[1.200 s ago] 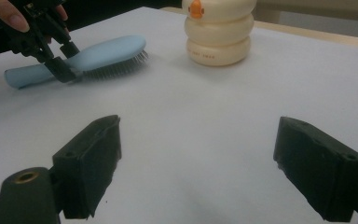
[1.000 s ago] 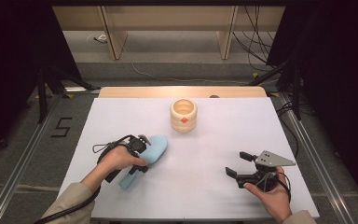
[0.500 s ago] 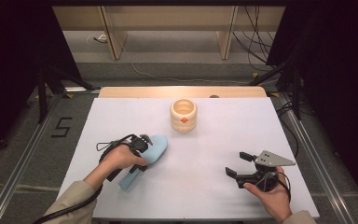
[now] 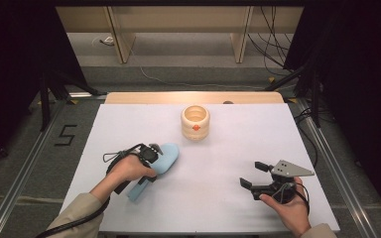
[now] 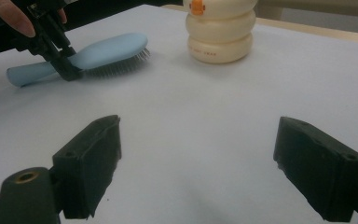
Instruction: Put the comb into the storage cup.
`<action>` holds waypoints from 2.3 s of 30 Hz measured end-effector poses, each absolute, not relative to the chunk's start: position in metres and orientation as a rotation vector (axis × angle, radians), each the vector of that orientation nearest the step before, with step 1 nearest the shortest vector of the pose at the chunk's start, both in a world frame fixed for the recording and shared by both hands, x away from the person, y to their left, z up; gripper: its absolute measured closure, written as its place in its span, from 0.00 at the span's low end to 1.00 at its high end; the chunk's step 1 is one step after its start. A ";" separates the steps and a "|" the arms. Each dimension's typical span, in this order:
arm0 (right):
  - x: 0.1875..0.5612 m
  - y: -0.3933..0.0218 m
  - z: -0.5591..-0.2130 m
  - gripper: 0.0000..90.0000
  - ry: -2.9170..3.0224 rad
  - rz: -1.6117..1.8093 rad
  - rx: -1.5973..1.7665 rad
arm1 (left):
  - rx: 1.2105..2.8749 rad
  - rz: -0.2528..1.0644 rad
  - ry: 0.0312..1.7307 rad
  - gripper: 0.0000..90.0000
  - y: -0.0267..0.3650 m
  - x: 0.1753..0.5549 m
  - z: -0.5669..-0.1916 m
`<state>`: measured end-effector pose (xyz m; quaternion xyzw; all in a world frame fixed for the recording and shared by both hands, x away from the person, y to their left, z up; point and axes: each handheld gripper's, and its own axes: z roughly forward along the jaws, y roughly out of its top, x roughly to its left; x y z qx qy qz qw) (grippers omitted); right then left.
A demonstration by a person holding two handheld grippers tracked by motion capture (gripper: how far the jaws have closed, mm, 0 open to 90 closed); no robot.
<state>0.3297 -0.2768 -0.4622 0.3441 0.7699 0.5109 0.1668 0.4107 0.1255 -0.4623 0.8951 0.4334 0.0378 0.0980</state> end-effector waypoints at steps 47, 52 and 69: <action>0.330 -0.277 -0.464 0.18 2.198 1.450 0.991 | 2.344 0.190 1.222 0.77 0.148 0.400 -0.452; 0.330 -0.276 -0.463 0.18 2.199 1.450 0.981 | 2.271 0.235 1.220 0.77 0.148 0.397 -0.445; 0.330 -0.275 -0.464 0.18 2.213 1.442 0.974 | 2.093 0.281 1.219 0.77 0.142 0.392 -0.438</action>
